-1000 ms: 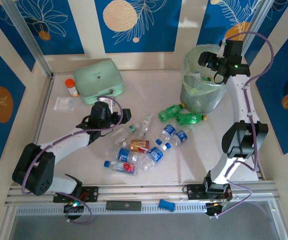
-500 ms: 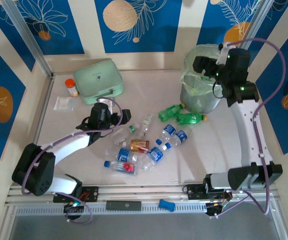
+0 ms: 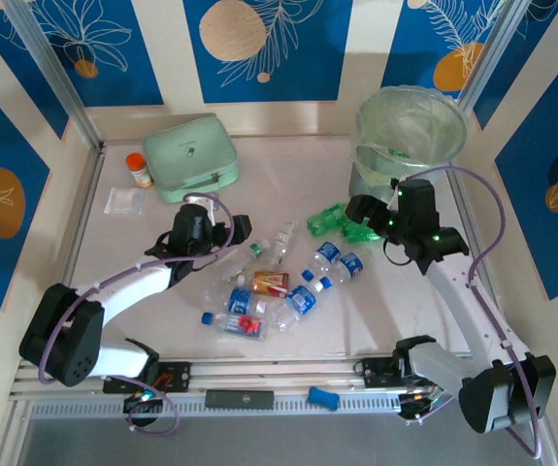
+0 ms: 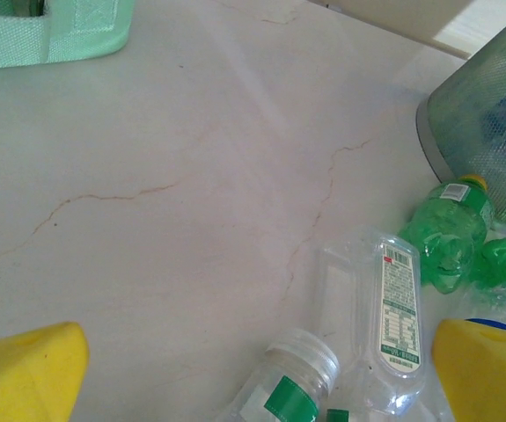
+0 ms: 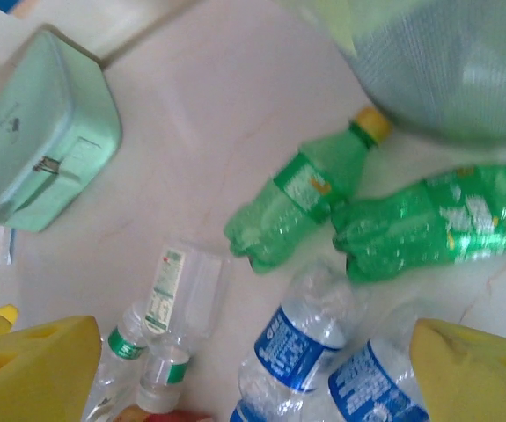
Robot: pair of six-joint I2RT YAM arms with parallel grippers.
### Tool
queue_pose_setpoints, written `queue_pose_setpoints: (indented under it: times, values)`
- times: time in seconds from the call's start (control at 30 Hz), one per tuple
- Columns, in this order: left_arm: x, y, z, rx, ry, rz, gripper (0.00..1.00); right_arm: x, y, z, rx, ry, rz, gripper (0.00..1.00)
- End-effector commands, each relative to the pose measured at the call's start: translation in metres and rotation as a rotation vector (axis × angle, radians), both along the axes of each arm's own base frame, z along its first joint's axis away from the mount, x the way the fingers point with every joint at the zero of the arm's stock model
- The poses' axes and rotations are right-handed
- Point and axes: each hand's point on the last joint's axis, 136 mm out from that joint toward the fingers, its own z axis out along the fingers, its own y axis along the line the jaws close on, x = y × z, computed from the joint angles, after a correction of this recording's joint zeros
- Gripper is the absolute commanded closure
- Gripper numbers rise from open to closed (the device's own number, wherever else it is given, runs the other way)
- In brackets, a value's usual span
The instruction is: Put the plastic bottles in the bin
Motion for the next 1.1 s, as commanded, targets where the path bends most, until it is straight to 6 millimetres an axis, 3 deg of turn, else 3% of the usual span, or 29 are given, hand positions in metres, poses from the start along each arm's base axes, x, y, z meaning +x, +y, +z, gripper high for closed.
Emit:
queue_pose_setpoints:
  times: [0.0, 0.2, 0.47, 0.83, 1.07]
  values:
    - [-0.001, 0.005, 0.007, -0.019, -0.028, 0.023, 0.0, -0.01, 0.006, -0.021, 0.084, 0.072, -0.066, 0.09]
    - [-0.007, 0.011, -0.002, -0.015, -0.018, 0.037, 0.0, -0.028, 0.009, -0.079, 0.165, 0.225, -0.155, 0.08]
    - [-0.007, 0.014, -0.017, 0.024, 0.002, 0.034, 0.0, -0.038, 0.004, -0.125, 0.207, 0.333, -0.261, 0.08]
    - [0.001, 0.013, -0.024, 0.051, 0.005, 0.023, 0.0, -0.036, 0.008, -0.165, 0.219, 0.452, -0.298, 0.12]
    - [0.004, 0.013, -0.026, 0.053, 0.01, 0.023, 0.0, -0.035, 0.006, -0.178, 0.208, 0.475, -0.316, 0.24]
